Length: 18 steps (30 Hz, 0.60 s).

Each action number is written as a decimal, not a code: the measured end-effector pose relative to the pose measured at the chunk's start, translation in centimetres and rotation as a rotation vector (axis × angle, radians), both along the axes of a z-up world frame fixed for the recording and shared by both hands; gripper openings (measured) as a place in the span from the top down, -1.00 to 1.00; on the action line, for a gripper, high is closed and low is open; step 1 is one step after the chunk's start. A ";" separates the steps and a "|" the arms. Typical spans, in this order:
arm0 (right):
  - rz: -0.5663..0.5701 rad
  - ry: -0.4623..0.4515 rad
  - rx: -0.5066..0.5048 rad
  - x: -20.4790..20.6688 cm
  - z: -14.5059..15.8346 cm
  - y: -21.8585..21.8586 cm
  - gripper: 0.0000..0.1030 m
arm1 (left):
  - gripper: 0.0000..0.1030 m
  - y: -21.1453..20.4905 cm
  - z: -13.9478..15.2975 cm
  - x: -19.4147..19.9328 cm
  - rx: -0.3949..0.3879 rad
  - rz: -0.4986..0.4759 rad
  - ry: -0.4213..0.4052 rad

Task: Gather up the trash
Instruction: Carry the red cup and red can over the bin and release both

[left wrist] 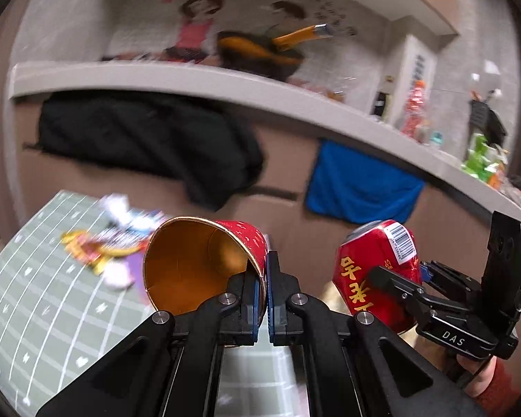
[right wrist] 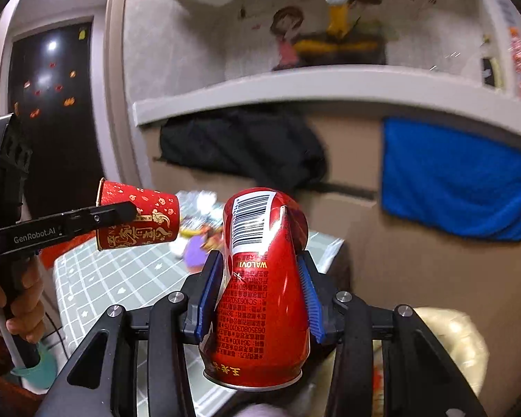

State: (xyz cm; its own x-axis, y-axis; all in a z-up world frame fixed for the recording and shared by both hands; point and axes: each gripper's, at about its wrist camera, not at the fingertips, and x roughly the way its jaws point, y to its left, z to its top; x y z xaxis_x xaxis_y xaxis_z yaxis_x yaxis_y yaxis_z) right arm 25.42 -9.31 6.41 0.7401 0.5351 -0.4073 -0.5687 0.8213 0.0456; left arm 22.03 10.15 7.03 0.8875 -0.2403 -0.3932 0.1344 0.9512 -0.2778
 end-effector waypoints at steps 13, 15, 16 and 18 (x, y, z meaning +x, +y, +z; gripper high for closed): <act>-0.285 -0.120 0.031 -2.1 4.5 -12.9 0.22 | 0.94 -12.9 1.8 3.5 0.012 -0.263 -0.057; -0.315 -0.116 0.033 -2.3 4.3 -14.3 0.22 | 0.94 -14.0 1.4 3.8 0.014 -0.286 -0.047; -0.328 -0.116 0.033 -2.4 4.2 -14.9 0.22 | 0.94 -14.6 1.3 3.8 0.018 -0.294 -0.043; -0.343 -0.112 0.038 -2.4 4.0 -15.7 0.22 | 0.94 -15.4 1.1 4.0 0.026 -0.307 -0.034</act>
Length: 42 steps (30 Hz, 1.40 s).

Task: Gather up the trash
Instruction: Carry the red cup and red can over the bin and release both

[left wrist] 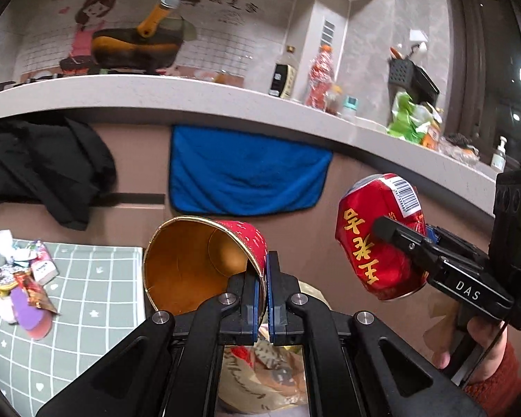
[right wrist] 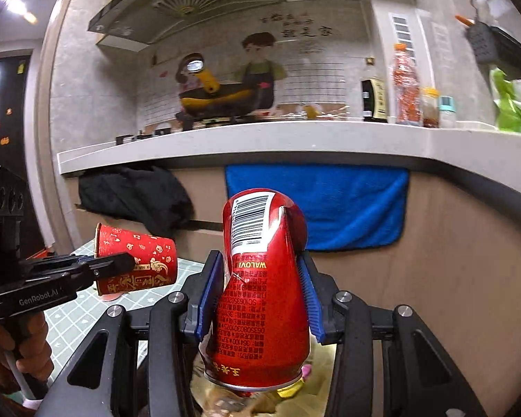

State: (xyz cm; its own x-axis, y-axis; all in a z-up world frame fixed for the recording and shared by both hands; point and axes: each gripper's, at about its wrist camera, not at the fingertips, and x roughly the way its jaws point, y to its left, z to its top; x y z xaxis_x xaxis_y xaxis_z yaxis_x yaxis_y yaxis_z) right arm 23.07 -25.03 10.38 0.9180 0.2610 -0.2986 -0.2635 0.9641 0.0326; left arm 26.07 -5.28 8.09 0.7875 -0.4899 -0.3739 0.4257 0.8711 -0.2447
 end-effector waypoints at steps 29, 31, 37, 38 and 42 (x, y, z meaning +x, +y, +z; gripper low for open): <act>-0.058 0.162 0.075 3.2 -6.0 -3.2 0.22 | 0.94 -4.1 -6.9 2.9 0.049 -0.060 0.187; -0.057 0.179 0.078 3.6 -6.6 -3.2 0.23 | 0.94 -4.1 -7.5 3.4 0.045 -0.062 0.211; -0.064 0.219 0.080 4.6 -8.0 -3.2 0.23 | 0.94 -4.2 -8.4 4.4 0.040 -0.067 0.246; -0.063 0.227 0.081 4.7 -8.3 -3.2 0.23 | 0.94 -4.2 -8.5 4.6 0.037 -0.069 0.250; -0.064 0.248 0.085 5.1 -9.1 -3.2 0.23 | 0.94 -4.3 -8.9 5.5 0.028 -0.078 0.269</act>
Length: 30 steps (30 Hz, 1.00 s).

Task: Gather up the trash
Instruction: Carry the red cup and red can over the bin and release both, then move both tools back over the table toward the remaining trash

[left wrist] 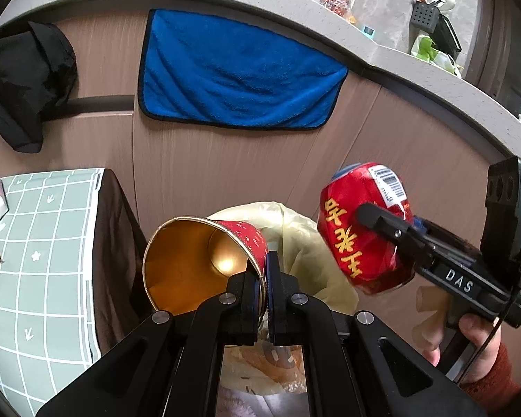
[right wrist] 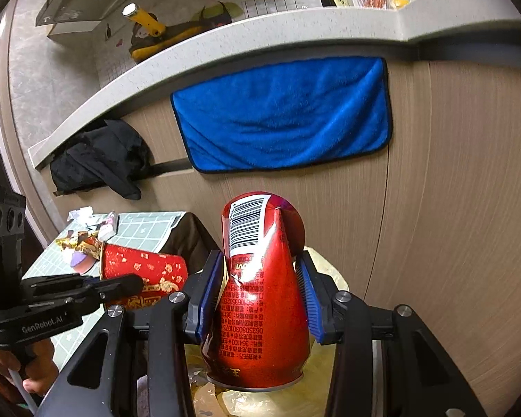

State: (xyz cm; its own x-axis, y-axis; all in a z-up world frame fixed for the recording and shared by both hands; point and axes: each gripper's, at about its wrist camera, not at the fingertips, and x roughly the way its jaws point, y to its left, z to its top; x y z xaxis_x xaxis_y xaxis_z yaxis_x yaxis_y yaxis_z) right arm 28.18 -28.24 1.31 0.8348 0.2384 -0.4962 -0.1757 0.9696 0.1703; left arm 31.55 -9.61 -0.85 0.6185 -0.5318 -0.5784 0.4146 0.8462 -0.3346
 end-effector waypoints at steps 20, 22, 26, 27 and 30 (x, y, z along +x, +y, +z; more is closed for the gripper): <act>-0.072 0.031 -0.021 -0.9 -1.2 0.8 0.05 | 0.24 8.4 0.6 -0.1 0.005 0.205 0.013; -0.069 0.005 -0.045 -1.3 -0.6 1.9 0.05 | 0.24 10.7 0.6 -1.1 0.013 0.266 -0.007; -0.061 -0.036 -0.094 -1.6 0.3 5.0 0.05 | 0.24 15.3 0.2 -2.7 0.018 0.365 -0.021; -0.044 -0.039 -0.102 -1.4 0.5 5.9 0.05 | 0.24 16.6 0.0 -3.0 0.015 0.392 -0.018; 0.033 -0.048 -0.079 -1.2 0.8 8.6 0.05 | 0.24 20.6 -0.9 -4.0 -0.003 0.481 0.006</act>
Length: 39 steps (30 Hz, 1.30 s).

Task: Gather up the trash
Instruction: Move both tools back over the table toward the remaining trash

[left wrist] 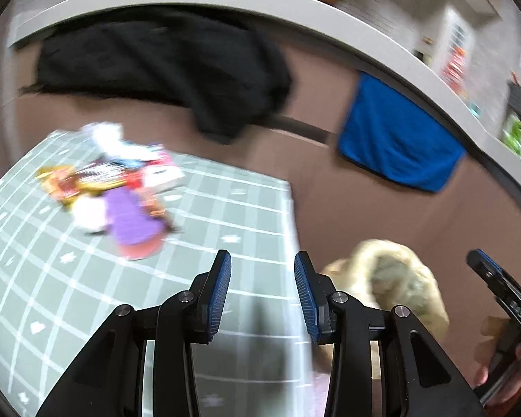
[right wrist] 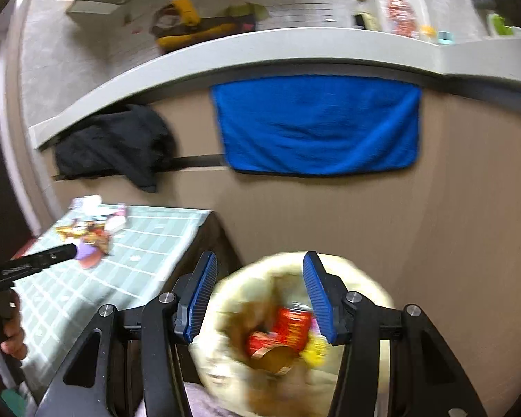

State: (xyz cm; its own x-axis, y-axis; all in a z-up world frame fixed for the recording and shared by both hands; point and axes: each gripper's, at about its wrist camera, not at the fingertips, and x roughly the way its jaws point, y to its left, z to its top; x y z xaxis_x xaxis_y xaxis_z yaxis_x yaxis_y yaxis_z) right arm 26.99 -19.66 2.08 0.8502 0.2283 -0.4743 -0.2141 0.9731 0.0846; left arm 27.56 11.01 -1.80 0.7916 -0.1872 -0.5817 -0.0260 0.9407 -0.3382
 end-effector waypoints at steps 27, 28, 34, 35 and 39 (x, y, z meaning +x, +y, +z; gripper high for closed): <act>0.546 0.185 -0.105 7.4 -3.1 25.3 0.05 | 0.22 17.8 -3.8 -1.3 -0.134 0.212 0.042; 0.573 0.195 -0.100 8.2 -3.4 26.3 0.05 | 0.22 17.9 -3.8 -1.2 -0.129 0.214 0.051; 0.628 0.247 -0.109 12.6 -5.8 31.5 0.05 | 0.22 19.1 -3.6 -2.8 -0.085 0.196 0.057; 0.628 0.244 -0.116 13.3 -6.0 32.4 0.05 | 0.22 19.4 -3.7 -3.1 -0.083 0.196 0.067; 0.623 0.255 -0.111 16.5 -7.0 35.2 0.07 | 0.22 20.8 -3.7 -4.3 -0.084 0.218 0.086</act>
State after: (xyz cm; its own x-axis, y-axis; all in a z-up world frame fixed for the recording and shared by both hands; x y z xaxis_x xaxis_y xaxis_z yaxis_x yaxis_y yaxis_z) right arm 43.47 15.57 -4.89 0.4344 0.5770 -0.6917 -0.7236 0.6809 0.1135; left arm 23.24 31.77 -5.49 0.7668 -0.0681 -0.6382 -0.2572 0.8784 -0.4028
